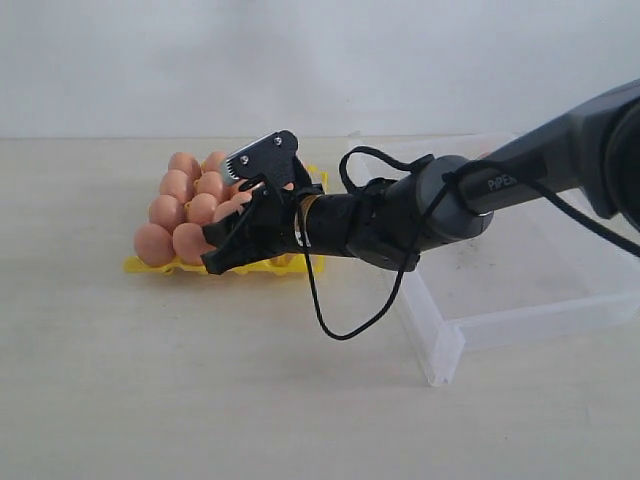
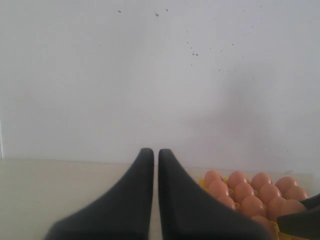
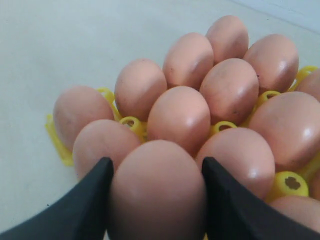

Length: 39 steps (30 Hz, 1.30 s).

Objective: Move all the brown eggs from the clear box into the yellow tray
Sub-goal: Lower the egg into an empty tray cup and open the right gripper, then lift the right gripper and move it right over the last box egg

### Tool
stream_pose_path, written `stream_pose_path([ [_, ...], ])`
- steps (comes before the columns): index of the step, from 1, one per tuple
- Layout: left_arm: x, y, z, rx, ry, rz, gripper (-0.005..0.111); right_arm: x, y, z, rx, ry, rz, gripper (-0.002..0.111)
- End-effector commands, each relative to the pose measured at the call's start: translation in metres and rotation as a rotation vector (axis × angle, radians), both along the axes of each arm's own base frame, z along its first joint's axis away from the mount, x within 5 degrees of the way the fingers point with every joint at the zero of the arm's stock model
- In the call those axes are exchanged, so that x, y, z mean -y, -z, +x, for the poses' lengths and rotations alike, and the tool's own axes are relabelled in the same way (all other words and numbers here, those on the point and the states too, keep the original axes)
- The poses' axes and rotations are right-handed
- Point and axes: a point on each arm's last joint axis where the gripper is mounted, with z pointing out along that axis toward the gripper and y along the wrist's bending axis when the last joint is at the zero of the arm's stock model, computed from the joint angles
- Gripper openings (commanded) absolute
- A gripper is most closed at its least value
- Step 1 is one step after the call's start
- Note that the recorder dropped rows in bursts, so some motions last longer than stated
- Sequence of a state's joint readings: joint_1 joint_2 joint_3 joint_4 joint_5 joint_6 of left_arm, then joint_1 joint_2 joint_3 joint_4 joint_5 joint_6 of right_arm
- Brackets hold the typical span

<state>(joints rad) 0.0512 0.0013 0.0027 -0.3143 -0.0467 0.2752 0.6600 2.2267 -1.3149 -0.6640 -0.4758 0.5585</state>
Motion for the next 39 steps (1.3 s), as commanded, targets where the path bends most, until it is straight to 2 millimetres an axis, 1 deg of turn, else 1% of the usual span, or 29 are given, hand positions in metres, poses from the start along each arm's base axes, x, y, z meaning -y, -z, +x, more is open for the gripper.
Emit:
stream_pose_path([
  [1,0.0001,-0.0014,-0.0003,0.009,0.002,-0.001,0.004,0.0043,-0.0036,0.0055,-0.001,0.027,0.023,0.011],
  [5,0.0001,-0.0014,-0.0003,0.009,0.002,-0.001,0.004,0.0043,-0.0036,0.0055,-0.001,0.027,0.023,0.028],
  [7,0.0001,-0.0014,-0.0003,0.009,0.002,-0.001,0.004,0.0044,-0.0036,0.0057,-0.002,0.029,0.025,0.033],
  [10,0.0001,-0.0014,-0.0003,0.009,0.002,-0.001,0.004,0.0045,-0.0035,0.0058,-0.004,0.032,0.025,0.037],
  [33,0.0001,-0.0014,-0.0003,0.009,0.002,-0.001,0.004,0.0054,-0.0022,0.0060,-0.010,0.039,0.010,0.037],
  [38,0.0001,-0.0014,-0.0003,0.009,0.002,-0.001,0.004,0.0074,0.0006,0.0066,-0.025,0.056,-0.021,0.037],
  [39,0.0001,-0.0014,-0.0003,0.009,0.002,-0.001,0.004,0.0079,0.0012,0.0067,-0.028,0.060,-0.028,0.038],
])
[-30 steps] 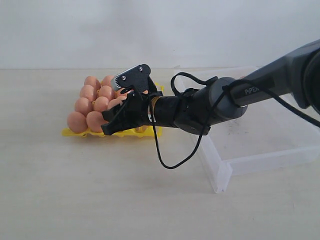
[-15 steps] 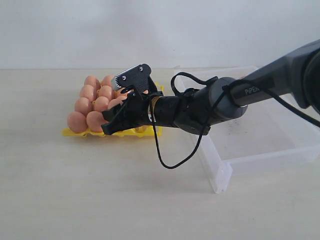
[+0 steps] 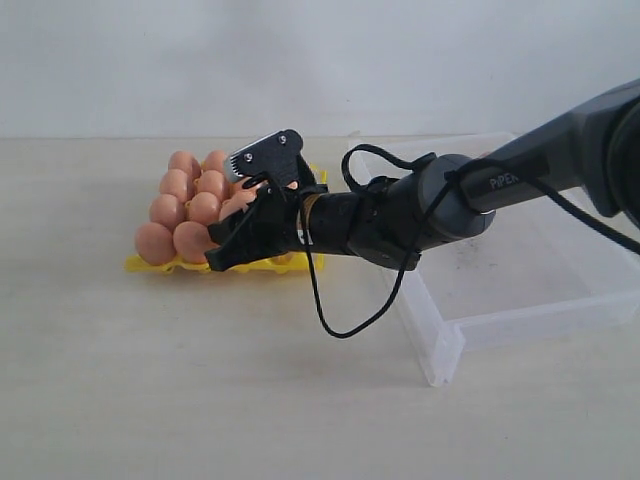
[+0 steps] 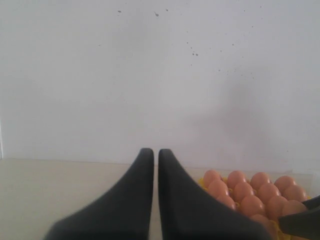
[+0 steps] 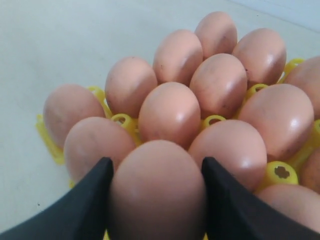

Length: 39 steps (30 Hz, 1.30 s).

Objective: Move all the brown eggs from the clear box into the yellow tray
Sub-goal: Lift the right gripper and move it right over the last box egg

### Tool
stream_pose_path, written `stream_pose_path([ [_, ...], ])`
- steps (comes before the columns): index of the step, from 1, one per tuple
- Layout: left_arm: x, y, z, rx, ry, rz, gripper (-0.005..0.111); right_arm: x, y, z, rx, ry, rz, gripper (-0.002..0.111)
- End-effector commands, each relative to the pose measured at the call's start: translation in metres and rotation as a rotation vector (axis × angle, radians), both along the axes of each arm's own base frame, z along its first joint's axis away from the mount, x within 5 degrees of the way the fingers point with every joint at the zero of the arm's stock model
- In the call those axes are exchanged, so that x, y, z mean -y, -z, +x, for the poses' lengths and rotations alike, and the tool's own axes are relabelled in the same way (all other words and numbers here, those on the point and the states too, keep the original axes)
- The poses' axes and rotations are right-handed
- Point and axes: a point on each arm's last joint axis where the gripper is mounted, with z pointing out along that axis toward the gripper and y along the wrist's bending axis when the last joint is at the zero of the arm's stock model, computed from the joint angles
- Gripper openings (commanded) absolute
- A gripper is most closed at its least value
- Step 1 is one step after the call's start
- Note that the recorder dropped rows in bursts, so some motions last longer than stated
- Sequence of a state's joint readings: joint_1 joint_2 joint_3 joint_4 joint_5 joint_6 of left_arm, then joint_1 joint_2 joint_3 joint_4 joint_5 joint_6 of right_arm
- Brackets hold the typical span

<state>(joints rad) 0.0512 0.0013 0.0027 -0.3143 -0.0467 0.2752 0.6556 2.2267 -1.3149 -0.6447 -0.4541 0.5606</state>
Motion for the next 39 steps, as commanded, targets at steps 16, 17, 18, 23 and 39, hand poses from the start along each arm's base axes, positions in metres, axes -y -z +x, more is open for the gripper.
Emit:
stream_pose_path([
  [16,0.000,-0.001,0.000,0.009,0.002,-0.001,0.004,0.012,-0.066,0.002,0.137,0.043,-0.055,0.074],
  [17,0.000,-0.001,0.000,0.009,0.002,-0.001,0.004,0.017,-0.072,0.002,0.134,0.067,-0.102,0.074],
  [18,0.000,-0.001,0.000,0.009,0.002,-0.001,0.004,0.021,-0.080,0.001,0.142,0.081,-0.135,0.074],
  [23,0.000,-0.001,0.000,0.009,0.002,-0.001,0.004,0.054,-0.103,0.000,0.141,0.176,-0.422,0.074],
  [39,0.000,-0.001,0.000,0.009,0.002,-0.001,0.004,0.231,-0.081,0.117,-0.616,0.739,-0.267,0.011],
])
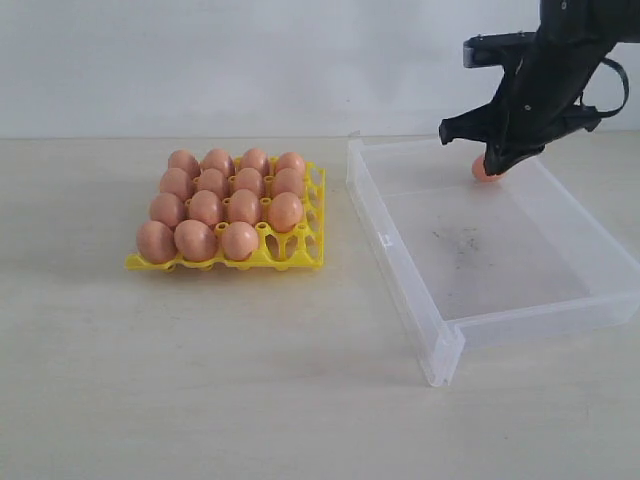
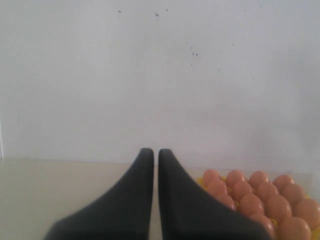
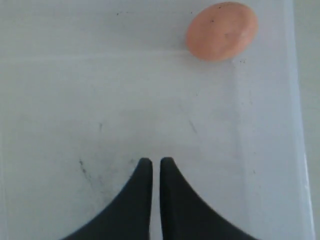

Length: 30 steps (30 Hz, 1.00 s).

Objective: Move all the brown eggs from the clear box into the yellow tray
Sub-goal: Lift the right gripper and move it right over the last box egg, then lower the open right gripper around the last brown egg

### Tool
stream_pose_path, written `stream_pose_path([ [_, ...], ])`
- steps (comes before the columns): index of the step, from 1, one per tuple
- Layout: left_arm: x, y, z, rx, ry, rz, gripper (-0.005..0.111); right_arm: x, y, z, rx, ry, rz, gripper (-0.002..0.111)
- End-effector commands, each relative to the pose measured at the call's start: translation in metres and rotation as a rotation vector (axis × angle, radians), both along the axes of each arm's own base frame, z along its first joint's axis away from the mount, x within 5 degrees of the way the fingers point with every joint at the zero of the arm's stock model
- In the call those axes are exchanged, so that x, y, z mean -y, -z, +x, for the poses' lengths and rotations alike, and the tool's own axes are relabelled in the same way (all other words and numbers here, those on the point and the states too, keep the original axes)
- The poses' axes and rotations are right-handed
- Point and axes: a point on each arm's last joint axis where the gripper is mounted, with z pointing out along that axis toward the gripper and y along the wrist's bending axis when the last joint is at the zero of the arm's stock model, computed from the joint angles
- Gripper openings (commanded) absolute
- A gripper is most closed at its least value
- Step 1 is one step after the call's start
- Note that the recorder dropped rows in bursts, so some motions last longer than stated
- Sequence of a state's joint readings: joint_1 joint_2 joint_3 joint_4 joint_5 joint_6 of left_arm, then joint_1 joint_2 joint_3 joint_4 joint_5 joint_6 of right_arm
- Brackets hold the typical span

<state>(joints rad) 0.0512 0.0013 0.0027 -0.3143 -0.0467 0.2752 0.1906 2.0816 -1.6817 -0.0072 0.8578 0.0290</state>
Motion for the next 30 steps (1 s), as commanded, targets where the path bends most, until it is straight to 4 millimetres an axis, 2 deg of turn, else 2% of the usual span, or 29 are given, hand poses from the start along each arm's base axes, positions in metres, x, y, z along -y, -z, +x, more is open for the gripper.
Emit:
stream_pose_path([
  [1,0.000,-0.001,0.000,0.009,0.002,-0.001,0.004,0.011,0.018,0.039,0.111,0.119,0.152,0.029],
  [2,0.000,-0.001,0.000,0.009,0.002,-0.001,0.004,0.011,0.019,0.044,0.139,0.142,0.168,0.040],
  [3,0.000,-0.001,0.000,0.009,0.002,-0.001,0.004,0.010,0.021,0.053,0.176,0.213,0.214,0.058],
  [4,0.000,-0.001,0.000,0.009,0.002,-0.001,0.004,0.011,0.021,0.057,0.189,0.245,0.234,0.061],
  [7,0.000,-0.001,0.000,0.009,0.002,-0.001,0.004,0.015,0.037,0.070,0.181,0.381,0.301,0.050],
  [10,0.000,-0.001,0.000,0.009,0.002,-0.001,0.004,0.020,0.047,0.075,0.188,0.469,0.344,0.051],
  [13,0.000,-0.001,0.000,0.009,0.002,-0.001,0.004,0.023,0.055,0.076,0.187,0.485,0.341,0.055],
  [23,0.000,-0.001,0.000,0.009,0.002,-0.001,0.004,0.025,0.060,0.077,0.187,0.519,0.326,0.055],
  [30,0.000,-0.001,0.000,0.009,0.002,-0.001,0.004,0.038,0.063,0.074,0.183,0.574,0.179,0.055],
])
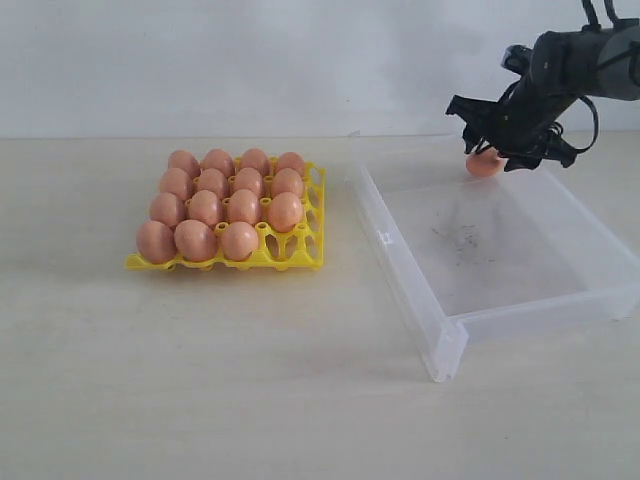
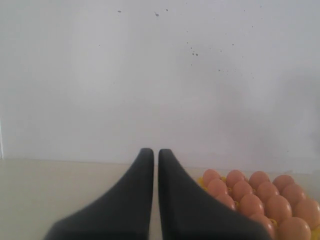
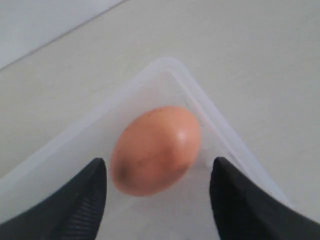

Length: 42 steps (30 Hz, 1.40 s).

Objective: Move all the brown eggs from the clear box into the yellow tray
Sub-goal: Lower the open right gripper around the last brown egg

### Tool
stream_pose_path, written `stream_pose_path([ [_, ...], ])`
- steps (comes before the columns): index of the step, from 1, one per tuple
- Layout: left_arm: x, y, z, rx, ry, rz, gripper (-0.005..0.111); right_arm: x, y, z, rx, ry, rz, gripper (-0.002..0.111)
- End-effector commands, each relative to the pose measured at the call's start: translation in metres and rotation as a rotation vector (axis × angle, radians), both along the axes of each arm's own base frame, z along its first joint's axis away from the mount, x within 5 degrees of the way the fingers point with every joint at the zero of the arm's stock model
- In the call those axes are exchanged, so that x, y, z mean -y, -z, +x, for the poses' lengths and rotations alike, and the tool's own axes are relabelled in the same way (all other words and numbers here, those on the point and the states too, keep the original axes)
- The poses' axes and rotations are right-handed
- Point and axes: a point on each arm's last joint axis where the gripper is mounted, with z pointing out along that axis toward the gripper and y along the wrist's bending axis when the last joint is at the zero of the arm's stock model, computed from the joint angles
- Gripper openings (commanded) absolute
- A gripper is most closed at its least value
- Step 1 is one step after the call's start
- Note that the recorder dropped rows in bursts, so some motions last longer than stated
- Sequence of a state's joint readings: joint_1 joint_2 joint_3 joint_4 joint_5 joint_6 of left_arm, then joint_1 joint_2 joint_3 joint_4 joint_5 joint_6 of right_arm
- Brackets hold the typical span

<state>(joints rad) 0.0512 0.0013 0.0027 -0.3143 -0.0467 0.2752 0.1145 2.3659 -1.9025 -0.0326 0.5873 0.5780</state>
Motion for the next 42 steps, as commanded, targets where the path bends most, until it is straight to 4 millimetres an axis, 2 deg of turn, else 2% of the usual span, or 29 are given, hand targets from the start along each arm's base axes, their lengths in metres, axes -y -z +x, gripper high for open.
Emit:
stream_pose_path([
  [1,0.000,-0.001,0.000,0.009,0.002,-0.001,0.004,0.014,0.000,-0.001,-0.019,0.052,-0.119,0.055],
  [8,0.000,-0.001,0.000,0.009,0.002,-0.001,0.004,0.014,0.002,0.003,0.028,0.064,-0.114,0.055],
  [18,0.000,-0.001,0.000,0.009,0.002,-0.001,0.004,0.024,0.041,0.010,0.019,0.087,-0.064,0.054],
  [20,0.000,-0.001,0.000,0.009,0.002,-0.001,0.004,0.024,0.041,0.013,0.048,0.041,-0.088,0.047],
  [22,0.000,-0.001,0.000,0.009,0.002,-0.001,0.004,0.023,0.041,0.014,0.071,0.004,-0.108,0.033],
  [25,0.000,-0.001,0.000,0.009,0.002,-0.001,0.004,0.023,0.040,0.016,0.088,-0.029,-0.128,0.004],
  [26,0.000,-0.001,0.000,0.009,0.002,-0.001,0.004,0.022,0.040,0.016,0.096,-0.040,-0.134,0.000],
  [29,0.000,-0.001,0.000,0.009,0.002,-0.001,0.004,0.016,0.039,0.017,0.113,-0.172,-0.227,0.000],
  [37,0.000,-0.001,0.000,0.009,0.002,-0.001,0.004,-0.024,0.044,0.005,0.031,-0.621,-0.497,0.000],
  [42,0.000,-0.001,0.000,0.009,0.002,-0.001,0.004,-0.032,0.049,-0.004,-0.065,-0.628,-0.459,0.002],
])
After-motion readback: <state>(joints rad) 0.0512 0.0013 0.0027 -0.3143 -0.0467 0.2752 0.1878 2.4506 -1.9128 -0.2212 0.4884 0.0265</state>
